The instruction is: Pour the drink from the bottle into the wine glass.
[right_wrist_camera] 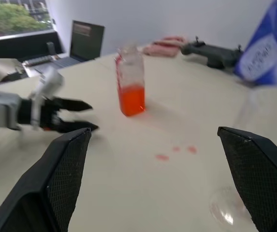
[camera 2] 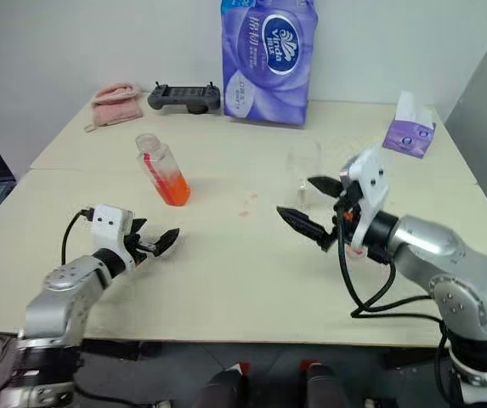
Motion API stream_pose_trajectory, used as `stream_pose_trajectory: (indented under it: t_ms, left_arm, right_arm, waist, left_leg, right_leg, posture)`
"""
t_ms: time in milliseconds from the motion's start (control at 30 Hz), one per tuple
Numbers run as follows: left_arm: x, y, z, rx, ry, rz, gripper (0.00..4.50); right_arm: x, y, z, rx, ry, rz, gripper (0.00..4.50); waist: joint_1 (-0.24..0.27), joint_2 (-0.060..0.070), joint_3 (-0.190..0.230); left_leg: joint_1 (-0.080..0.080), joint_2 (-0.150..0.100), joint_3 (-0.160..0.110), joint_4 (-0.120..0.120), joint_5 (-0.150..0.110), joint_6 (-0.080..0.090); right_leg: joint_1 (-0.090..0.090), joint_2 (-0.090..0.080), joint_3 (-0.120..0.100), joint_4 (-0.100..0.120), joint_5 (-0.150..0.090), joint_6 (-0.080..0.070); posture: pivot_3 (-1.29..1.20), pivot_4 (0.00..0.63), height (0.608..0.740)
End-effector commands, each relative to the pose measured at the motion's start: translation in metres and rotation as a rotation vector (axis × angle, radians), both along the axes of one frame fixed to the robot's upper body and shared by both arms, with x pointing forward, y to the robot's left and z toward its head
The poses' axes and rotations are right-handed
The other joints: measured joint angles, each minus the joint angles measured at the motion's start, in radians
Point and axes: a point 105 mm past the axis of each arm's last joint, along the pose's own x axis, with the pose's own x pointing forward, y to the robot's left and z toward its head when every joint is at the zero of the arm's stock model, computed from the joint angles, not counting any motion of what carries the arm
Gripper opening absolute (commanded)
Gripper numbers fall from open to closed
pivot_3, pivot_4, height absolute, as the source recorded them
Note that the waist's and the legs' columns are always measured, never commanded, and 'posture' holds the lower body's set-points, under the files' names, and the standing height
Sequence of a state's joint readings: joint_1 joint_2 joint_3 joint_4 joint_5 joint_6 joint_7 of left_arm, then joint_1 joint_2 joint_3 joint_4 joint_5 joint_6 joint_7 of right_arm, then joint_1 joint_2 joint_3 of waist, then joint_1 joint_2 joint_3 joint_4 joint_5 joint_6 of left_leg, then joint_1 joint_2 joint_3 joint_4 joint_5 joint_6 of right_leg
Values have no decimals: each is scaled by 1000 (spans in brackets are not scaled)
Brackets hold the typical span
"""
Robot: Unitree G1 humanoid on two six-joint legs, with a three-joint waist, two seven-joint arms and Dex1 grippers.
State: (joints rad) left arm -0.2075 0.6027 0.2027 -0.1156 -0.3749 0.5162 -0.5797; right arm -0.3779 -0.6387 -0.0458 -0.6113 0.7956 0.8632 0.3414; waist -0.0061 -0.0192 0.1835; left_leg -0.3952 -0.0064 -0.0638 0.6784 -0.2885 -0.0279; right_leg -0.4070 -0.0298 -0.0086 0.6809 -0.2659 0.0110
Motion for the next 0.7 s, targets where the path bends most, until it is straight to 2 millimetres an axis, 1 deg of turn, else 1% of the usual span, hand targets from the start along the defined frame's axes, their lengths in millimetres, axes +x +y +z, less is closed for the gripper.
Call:
stream_pose_trajectory:
  t_ms: [33,67,133,200,267,433,567,700]
  left_arm:
    - [-25,-46,45,-36,-70,-340,4459]
    - [-28,-51,51,-28,-74,-390,4459]
    - [-29,-55,60,-32,-75,-433,4459]
    - [-30,-60,68,-38,-83,-469,4459]
    - [-33,-65,72,-33,-85,-507,4459]
    - [-39,-68,72,-31,-67,-540,4459]
    - [-45,-59,64,-21,-44,-527,4459]
    - [-48,-53,63,-12,-36,-512,4459]
  right_arm:
    - [20,-17,-29,-91,7,-188,4500]
    - [28,-22,-41,-106,22,-242,4500]
    - [44,-28,-57,-101,39,-321,4500]
    - [56,-32,-68,-85,58,-368,4500]
    - [66,-32,-74,-76,54,-390,4500]
    - [84,-19,-74,-9,21,-396,4500]
    - [97,2,-75,37,-2,-382,4500]
    - [106,13,-74,65,-13,-367,4500]
  waist:
    - [2,-2,-1]
    - [2,-2,-1]
    - [1,-1,-1]
    - [-1,-1,-1]
    - [-5,0,0]
    - [-21,0,0]
    - [-27,0,0]
    - [-23,1,0]
  left_leg:
    - [0,0,-1,0,0,0]
    - [0,1,-1,0,0,0]
    - [2,0,2,0,0,0]
    - [3,1,4,-1,0,0]
    - [3,1,5,-1,0,0]
    - [3,2,6,-2,0,0]
    - [4,3,7,-2,0,0]
    - [4,3,7,-2,0,0]
  right_leg:
    - [0,0,-1,0,0,0]
    - [0,0,-1,-1,0,0]
    - [0,1,0,0,0,0]
    - [1,5,0,1,0,0]
    - [0,6,1,0,0,0]
    - [0,7,2,0,0,0]
    - [0,7,3,0,0,0]
    - [-1,7,4,1,0,0]
  posture:
    - [0,150,740]
    - [0,150,740]
    - [0,150,740]
    - [0,150,740]
    - [0,150,740]
    - [0,150,740]
    - [0,150,740]
    - [0,150,740]
